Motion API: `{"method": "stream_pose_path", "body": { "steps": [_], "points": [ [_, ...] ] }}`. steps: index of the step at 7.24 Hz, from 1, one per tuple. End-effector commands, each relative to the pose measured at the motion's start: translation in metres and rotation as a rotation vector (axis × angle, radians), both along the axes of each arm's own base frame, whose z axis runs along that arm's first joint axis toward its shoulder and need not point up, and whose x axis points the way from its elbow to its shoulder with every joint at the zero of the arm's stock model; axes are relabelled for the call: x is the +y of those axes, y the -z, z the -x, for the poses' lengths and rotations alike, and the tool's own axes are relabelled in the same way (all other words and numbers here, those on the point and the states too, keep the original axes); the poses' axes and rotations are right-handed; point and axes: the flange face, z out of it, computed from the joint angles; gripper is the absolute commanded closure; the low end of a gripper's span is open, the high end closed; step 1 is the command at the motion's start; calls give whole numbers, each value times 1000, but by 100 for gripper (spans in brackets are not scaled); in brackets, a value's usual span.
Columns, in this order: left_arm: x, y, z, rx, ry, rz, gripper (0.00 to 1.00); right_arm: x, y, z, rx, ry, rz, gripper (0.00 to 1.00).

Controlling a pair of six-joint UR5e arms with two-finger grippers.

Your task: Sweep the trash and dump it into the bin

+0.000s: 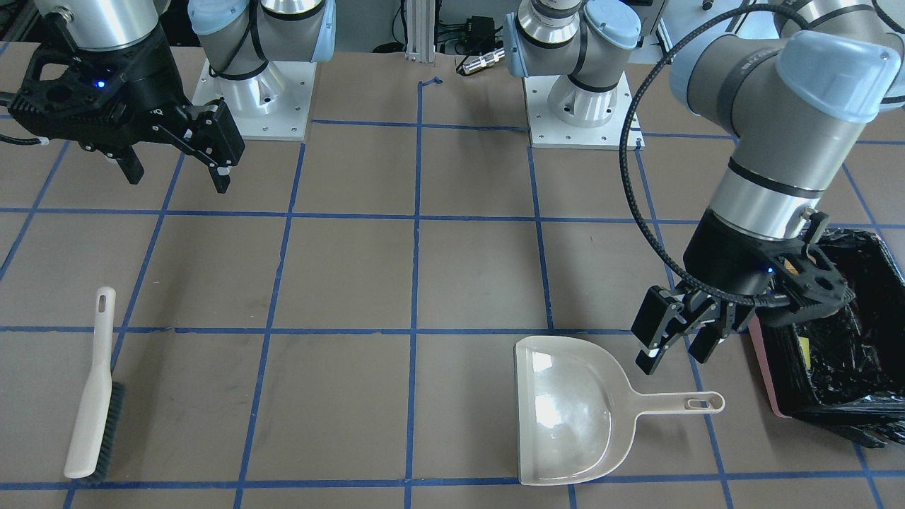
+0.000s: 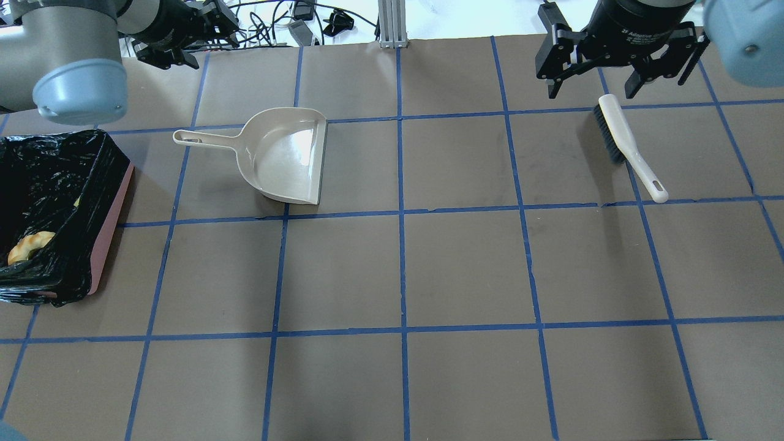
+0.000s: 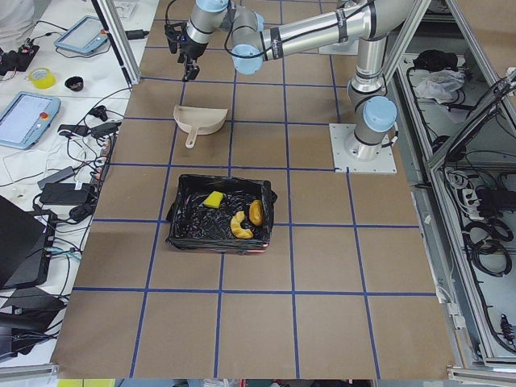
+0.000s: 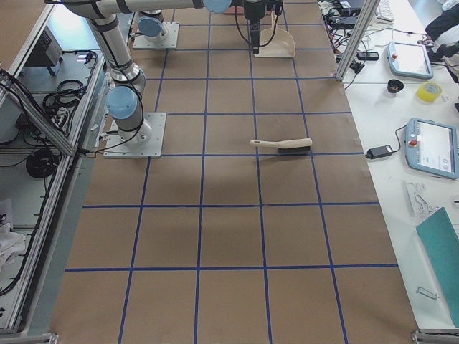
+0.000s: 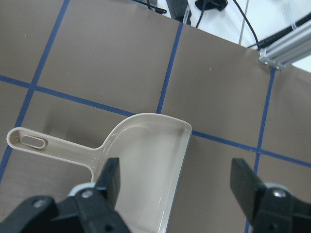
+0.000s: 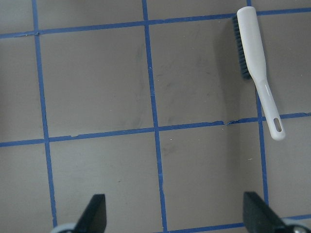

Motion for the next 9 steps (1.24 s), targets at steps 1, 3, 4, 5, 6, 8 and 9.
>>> {"method": "stream_pose_path", "body": {
  "steps": [1, 3, 4, 5, 6, 8, 9],
  "points": [
    [34, -25, -3, -131, 94, -111, 0, -1, -1, 0, -1, 0, 4, 0],
    [72, -34, -2, -175, 185, -266, 0, -1, -2, 1, -1, 3, 7, 0],
    [85, -47, 0, -186, 183, -258, 0, -1, -4, 1, -1, 3, 11, 0],
    [92, -41, -3, -183, 179, -283, 0, -1, -2, 0, -1, 1, 7, 0],
    [102, -6, -6, -149, 185, -435, 0, 0, -4, 1, -1, 3, 10, 0],
    [105, -34, -12, -200, 174, -422, 0, 0, -3, 0, -1, 1, 8, 0],
    [99, -38, -2, -278, 183, -439, 0, 0, -3, 0, -1, 1, 8, 0]
  ]
}}
